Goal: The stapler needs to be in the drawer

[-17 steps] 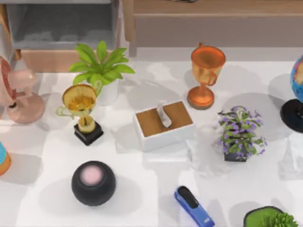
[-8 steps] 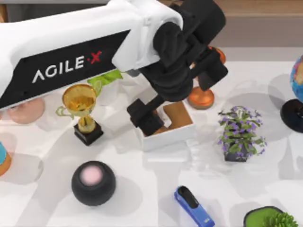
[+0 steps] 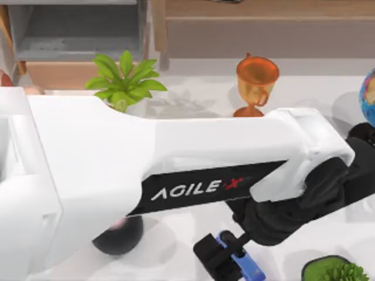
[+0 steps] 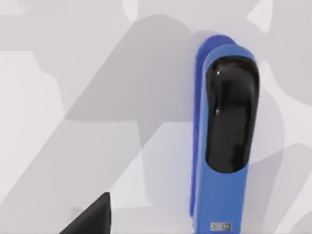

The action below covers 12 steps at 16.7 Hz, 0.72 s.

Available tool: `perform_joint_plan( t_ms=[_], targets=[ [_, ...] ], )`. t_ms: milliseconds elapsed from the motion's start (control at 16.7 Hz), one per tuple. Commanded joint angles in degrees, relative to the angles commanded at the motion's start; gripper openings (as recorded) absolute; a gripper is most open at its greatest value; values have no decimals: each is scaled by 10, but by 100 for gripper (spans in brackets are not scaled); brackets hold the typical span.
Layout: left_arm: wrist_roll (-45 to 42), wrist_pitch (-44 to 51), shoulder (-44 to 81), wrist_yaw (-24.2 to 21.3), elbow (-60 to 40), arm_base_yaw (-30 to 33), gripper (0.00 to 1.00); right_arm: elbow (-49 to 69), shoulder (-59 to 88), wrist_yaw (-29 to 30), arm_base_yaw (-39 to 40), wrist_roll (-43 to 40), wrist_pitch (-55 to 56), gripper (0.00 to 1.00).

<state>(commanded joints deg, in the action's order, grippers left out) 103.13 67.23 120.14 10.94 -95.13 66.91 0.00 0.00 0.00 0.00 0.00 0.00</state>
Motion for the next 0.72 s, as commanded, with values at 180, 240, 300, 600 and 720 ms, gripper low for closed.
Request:
perform_joint_plan(
  t_ms=[180, 240, 300, 600, 720],
  targets=[
    [4, 4, 3, 0, 0, 3, 100, 0, 0, 0, 0, 0, 0, 100],
    [4, 4, 3, 0, 0, 3, 100, 0, 0, 0, 0, 0, 0, 100],
    [4, 4, 3, 0, 0, 3, 100, 0, 0, 0, 0, 0, 0, 100],
    [-3, -39, 14, 1, 32, -4, 100, 0, 0, 0, 0, 0, 0, 100],
    [-9, -88, 27, 1, 60, -10, 100, 0, 0, 0, 0, 0, 0, 100]
  ],
)
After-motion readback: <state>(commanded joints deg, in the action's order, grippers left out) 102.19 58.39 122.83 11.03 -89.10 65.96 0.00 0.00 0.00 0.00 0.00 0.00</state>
